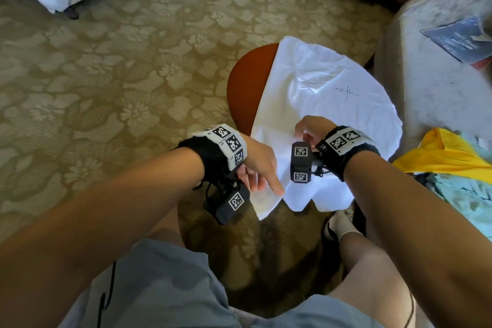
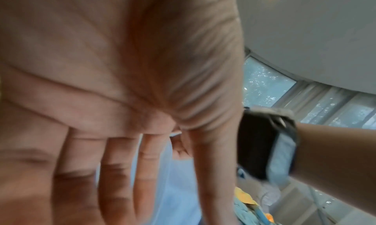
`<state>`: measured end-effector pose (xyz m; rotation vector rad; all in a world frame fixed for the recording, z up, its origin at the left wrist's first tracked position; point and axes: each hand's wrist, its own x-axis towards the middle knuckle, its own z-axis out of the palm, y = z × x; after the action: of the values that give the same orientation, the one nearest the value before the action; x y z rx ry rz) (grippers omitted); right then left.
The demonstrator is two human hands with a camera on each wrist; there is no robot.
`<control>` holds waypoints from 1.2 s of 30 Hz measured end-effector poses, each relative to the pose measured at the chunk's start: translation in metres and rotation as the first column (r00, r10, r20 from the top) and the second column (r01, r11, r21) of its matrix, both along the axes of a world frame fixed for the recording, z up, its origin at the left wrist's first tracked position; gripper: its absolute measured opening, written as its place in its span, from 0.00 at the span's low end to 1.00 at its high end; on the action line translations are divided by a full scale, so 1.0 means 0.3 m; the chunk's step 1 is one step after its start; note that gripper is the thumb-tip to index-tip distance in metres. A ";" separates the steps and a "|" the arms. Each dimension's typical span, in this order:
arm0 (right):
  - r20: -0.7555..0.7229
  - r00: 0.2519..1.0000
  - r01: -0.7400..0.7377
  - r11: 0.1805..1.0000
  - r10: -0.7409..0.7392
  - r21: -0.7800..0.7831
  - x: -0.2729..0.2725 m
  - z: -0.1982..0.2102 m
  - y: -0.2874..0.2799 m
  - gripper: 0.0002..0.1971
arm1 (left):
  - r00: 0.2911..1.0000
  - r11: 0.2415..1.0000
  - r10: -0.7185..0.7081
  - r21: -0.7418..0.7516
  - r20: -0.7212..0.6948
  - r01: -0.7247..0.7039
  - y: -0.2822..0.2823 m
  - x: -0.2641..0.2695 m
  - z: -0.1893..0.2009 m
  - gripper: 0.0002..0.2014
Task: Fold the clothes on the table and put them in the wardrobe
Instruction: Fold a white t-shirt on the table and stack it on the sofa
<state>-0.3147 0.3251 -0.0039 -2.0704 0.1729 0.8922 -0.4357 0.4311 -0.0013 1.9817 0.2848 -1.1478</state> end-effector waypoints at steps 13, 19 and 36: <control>-0.043 0.979 0.201 0.924 -0.198 0.325 0.196 -0.104 0.033 0.13 | 0.646 0.698 0.676 -0.030 0.355 -0.715 0.195 0.136 -0.155 0.20; -0.084 0.995 0.076 0.946 -0.052 0.315 0.218 -0.093 0.116 0.16 | 0.803 0.836 0.465 0.114 0.372 -0.537 0.149 0.190 -0.140 0.18; -0.067 0.961 0.270 0.865 -0.268 0.422 0.280 -0.089 0.156 0.09 | 0.767 0.808 0.588 -0.162 0.257 -0.566 0.294 0.101 -0.102 0.10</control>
<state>-0.2306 0.3719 -0.0305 -1.5858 0.2400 0.6908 -0.4053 0.5194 -0.0317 1.7758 0.6341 -0.4457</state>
